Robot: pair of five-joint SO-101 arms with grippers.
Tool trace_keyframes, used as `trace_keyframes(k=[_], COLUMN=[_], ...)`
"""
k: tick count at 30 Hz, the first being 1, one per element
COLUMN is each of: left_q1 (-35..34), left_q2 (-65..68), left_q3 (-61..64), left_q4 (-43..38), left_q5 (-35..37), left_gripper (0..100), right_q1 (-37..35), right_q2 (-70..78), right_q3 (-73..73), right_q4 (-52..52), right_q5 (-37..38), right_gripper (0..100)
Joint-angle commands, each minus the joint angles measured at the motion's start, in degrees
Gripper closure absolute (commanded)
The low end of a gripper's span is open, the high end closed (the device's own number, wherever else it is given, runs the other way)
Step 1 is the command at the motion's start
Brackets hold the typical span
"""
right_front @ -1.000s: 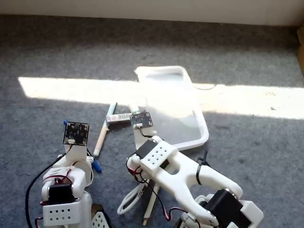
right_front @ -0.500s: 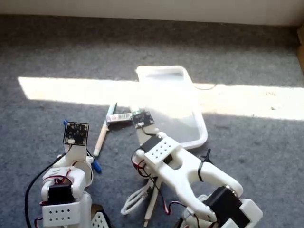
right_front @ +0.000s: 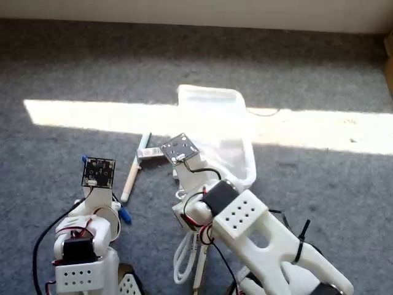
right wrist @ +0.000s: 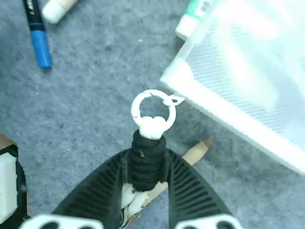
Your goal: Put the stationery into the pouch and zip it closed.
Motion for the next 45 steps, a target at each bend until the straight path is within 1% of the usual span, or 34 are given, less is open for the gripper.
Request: trace_keyframes(k=[1, 6, 9, 14, 19, 22, 28, 30, 34, 38, 40, 42, 45], left_q1=[-0.8, -0.8, -0.5, -0.5, -0.4, 2.2, 10.7, 11.7, 11.9, 11.8, 12.1, 12.9, 16.9], left_q2=[-0.5, -0.5, -0.5, -0.5, -0.5, -0.5, -0.5, -0.5, -0.4, 0.0, 0.0, 0.1, 0.1], left_q3=[0.5, -3.6, -9.4, -18.4, -20.5, -20.5, -21.2, -22.8, -28.6, -34.7, -36.4, -38.2, -39.6], left_q4=[-2.1, -2.4, -2.4, -5.2, -9.8, -10.5, -11.4, -12.0, -11.9, -11.8, -12.0, -12.1, -11.8], left_q5=[0.4, 0.4, 0.5, 0.5, 0.5, 0.4, 0.4, 0.4, 0.6, 0.7, 1.1, 3.4, 5.7], left_gripper=[99, 99, 99, 99, 99, 99, 99, 96, 84, 76, 76, 75, 75], right_q1=[1.3, 6.5, 8.8, 9.3, 9.4, 9.4, 9.4, 9.4, 9.5, 12.1, 13.2, 13.4, 13.1], right_q2=[-8.4, -14.6, -17.8, -22.5, -26.9, -28.3, -28.8, -28.9, -28.6, -28.9, -28.9, -29.0, -29.0], right_q3=[-1.9, -2.3, -2.0, 1.1, 3.2, 3.2, 3.3, 3.3, 3.3, 3.3, 3.3, 4.7, 7.5], right_q4=[0.1, -0.5, -4.6, -13.2, -18.7, -19.0, -19.5, -21.6, -24.9, -27.4, -27.2, -27.1, -27.4], right_q5=[2.5, 4.8, 4.7, 4.7, 4.7, 4.7, 4.8, 4.9, 4.9, 4.9, 4.8, 4.8, 4.8], right_gripper=[99.5, 99.5, 99.5, 99.5, 99.5, 99.5, 99.4, 99.4, 99.4, 99.4, 99.4, 99.4, 99.4])
